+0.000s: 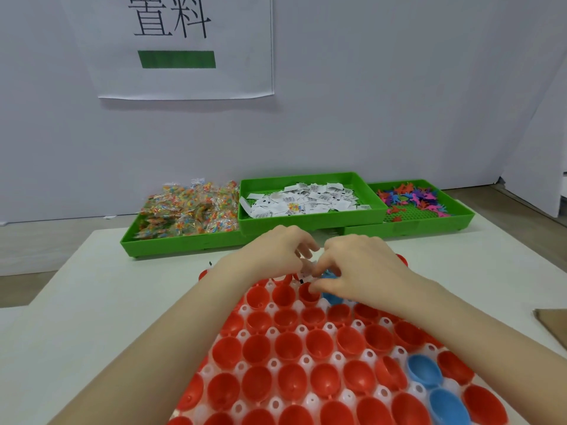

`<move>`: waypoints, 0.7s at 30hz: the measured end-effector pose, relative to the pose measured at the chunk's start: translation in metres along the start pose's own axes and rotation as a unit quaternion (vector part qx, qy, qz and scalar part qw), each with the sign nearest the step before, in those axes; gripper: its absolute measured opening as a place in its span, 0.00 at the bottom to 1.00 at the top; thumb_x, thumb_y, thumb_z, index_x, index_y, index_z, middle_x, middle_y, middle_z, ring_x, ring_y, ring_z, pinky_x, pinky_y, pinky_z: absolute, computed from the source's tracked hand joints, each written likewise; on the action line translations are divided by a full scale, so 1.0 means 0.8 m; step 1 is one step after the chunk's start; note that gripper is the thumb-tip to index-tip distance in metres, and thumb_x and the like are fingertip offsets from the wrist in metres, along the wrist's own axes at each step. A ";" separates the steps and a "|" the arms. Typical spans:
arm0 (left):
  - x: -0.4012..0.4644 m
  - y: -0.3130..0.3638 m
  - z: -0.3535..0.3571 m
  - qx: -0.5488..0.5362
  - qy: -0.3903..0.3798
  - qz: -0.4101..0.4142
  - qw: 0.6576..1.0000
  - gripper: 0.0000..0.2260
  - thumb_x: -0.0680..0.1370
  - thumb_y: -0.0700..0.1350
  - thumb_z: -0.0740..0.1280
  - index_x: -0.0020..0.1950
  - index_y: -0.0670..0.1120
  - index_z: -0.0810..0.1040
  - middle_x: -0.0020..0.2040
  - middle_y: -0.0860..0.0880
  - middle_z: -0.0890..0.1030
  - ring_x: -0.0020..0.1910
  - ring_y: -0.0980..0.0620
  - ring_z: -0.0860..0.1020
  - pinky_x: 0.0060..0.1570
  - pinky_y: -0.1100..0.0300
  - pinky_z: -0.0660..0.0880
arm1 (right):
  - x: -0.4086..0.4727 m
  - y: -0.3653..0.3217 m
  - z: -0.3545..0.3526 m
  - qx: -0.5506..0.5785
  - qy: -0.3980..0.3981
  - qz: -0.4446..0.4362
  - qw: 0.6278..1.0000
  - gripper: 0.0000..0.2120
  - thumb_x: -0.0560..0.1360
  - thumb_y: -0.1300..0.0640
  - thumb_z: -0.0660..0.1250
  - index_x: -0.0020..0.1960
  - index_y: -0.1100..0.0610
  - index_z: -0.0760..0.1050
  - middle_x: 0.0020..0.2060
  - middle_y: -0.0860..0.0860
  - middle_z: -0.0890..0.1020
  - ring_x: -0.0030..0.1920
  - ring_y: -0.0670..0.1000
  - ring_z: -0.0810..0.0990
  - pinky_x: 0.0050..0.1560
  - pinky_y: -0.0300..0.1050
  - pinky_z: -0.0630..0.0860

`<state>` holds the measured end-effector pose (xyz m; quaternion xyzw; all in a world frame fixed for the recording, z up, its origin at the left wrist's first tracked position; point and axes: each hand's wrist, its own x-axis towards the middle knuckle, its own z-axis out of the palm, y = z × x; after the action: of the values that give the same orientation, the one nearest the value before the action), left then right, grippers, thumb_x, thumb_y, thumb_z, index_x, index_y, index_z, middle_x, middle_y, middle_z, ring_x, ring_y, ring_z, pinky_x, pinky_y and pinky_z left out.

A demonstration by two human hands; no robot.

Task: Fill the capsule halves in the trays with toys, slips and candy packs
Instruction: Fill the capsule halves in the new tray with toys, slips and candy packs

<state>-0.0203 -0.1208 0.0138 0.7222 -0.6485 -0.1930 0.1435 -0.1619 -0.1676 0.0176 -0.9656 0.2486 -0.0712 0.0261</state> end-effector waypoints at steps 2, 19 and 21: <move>0.000 0.001 0.002 0.071 0.002 -0.006 0.997 0.16 0.74 0.48 0.69 0.61 0.49 0.76 0.53 0.51 0.80 0.52 0.53 0.78 0.50 0.60 0.72 | 0.001 -0.004 0.006 -0.013 -0.006 0.003 1.000 0.14 0.70 0.41 0.66 0.51 0.46 0.79 0.37 0.45 0.73 0.47 0.52 0.75 0.34 0.42 0.59; -0.004 0.003 -0.002 0.064 0.067 -0.011 0.996 0.09 0.71 0.43 0.72 0.50 0.45 0.81 0.48 0.48 0.82 0.48 0.50 0.79 0.51 0.54 0.76 | 0.021 0.002 0.003 0.123 0.045 0.088 0.987 0.03 0.71 0.56 0.70 0.43 0.50 0.82 0.43 0.49 0.83 0.45 0.51 0.79 0.46 0.44 0.75; -0.002 0.003 -0.002 0.065 0.060 -0.012 0.996 0.08 0.72 0.40 0.71 0.50 0.45 0.82 0.48 0.48 0.83 0.49 0.50 0.80 0.51 0.53 0.76 | 0.024 0.002 0.010 0.133 0.047 0.092 0.986 0.04 0.71 0.56 0.70 0.45 0.50 0.82 0.43 0.49 0.83 0.43 0.52 0.78 0.46 0.44 0.74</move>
<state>-0.0215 -0.1193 0.0164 0.7482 -0.6411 -0.1083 0.1324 -0.1447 -0.1782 0.0121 -0.9221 0.3259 -0.1460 0.1490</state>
